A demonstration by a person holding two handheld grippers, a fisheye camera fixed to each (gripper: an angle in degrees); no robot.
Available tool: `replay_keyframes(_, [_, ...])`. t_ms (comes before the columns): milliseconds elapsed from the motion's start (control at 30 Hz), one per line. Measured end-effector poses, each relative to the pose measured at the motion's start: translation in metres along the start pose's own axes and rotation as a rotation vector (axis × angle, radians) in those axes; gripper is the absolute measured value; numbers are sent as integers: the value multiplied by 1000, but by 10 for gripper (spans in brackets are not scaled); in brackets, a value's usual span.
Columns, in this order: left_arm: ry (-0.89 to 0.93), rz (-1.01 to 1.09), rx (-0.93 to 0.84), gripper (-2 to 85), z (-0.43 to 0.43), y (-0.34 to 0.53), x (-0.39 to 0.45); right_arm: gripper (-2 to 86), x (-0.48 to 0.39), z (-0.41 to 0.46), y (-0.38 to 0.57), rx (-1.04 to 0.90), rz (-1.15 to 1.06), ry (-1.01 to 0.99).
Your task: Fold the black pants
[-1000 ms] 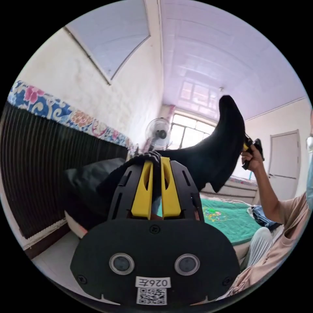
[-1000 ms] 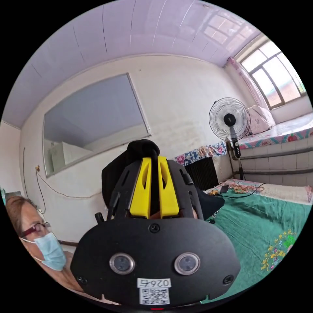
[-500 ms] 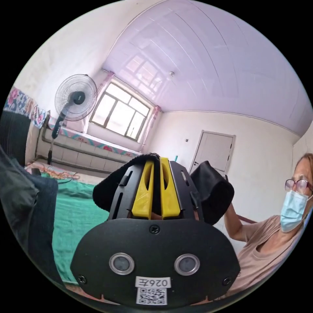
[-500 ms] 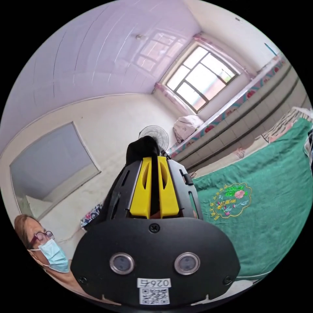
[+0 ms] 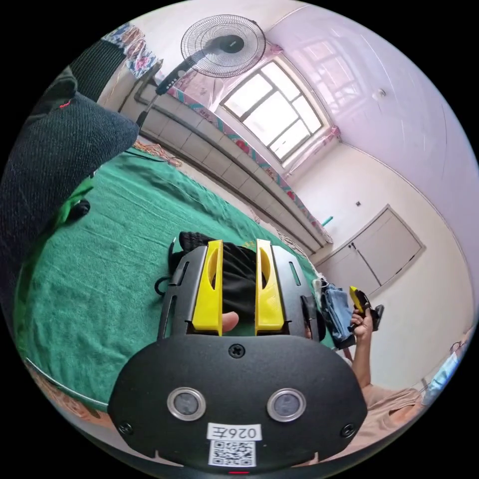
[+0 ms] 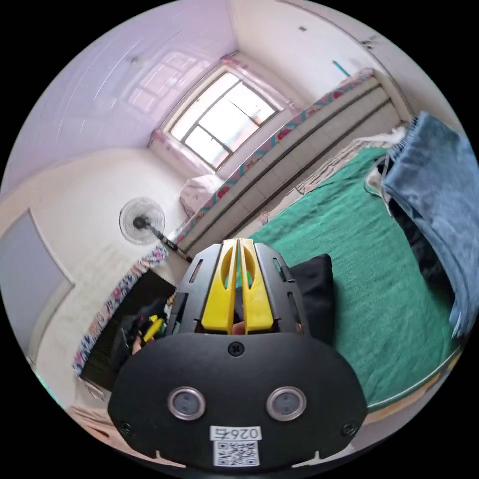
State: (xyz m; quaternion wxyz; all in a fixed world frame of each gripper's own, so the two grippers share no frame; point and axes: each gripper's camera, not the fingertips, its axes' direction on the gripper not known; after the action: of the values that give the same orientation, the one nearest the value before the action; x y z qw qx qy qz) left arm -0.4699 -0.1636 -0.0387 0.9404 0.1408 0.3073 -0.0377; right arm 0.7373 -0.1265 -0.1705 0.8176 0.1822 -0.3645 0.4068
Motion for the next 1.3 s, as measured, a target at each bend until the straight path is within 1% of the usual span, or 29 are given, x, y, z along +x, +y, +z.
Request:
replay_keyframes(67, [-98, 54, -3, 128, 23, -9, 10, -8, -19, 27, 2, -77, -137, 12])
replay_keyframes(133, [-245, 138, -43, 164, 63, -20, 20, -5, -38, 66, 14, -206, -291, 31])
replay_keyframes(167, [-268, 148, -62, 168, 74, -21, 20, -4, -41, 76, 19, -242, -323, 33])
replay_keyframes(233, [-272, 145, -178, 179, 118, -25, 11, 12, -53, 113, 40, -406, -429, 6])
replay_keyframes(333, [-224, 113, -313, 194, 159, -31, -1, 44, -68, 151, 73, -613, -508, -75])
replay_keyframes(433, [-224, 125, -403, 211, 188, -32, -2, 72, -85, 176, 108, -732, -559, -96])
replay_keyframes(533, [-217, 157, -481, 214, 213, -24, 2, 100, -99, 198, 137, -797, -611, -37])
replay_keyframes(667, [-270, 194, -498, 204, 224, -16, 13, 121, -113, 227, 176, -891, -714, 99])
replay_keyframes(733, [-266, 172, -483, 202, 225, -10, 14, 122, -124, 242, 206, -947, -825, 206])
replay_keyframes(800, [-256, 158, -473, 200, 226, -5, 15, 115, -133, 247, 228, -958, -926, 279])
replay_keyframes(867, [-285, 178, -484, 171, 227, 2, 20, 83, -141, 244, 237, -966, -950, 305])
replay_keyframes(900, [-341, 224, -512, 149, 230, 7, 25, 48, -142, 242, 238, -990, -944, 308])
replay_keyframes(933, [-369, 272, -531, 129, 231, 12, 32, 22, -141, 237, 236, -970, -939, 340])
replay_keyframes(1000, [-377, 298, -538, 101, 226, 18, 39, 1, -137, 222, 227, -913, -906, 360])
replay_keyframes(1067, [-323, 315, -503, 75, 211, 24, 46, -5, -131, 199, 212, -842, -826, 317])
replay_keyframes(1133, [-219, 309, -415, 61, 181, 32, 53, -10, -119, 150, 188, -647, -707, 275])
replay_keyframes(1167, [-207, 311, -392, 60, 173, 34, 54, -11, -116, 136, 183, -593, -687, 280])
replay_keyframes(1233, [-191, 307, -304, 58, 140, 48, 57, -11, -100, 77, 170, -376, -603, 319])
replay_keyframes(1267, [-190, 304, -281, 58, 131, 52, 57, -11, -95, 62, 169, -326, -581, 331])
replay_keyframes(1300, [-196, 295, -230, 57, 115, 60, 58, -11, -85, 33, 167, -233, -538, 350])
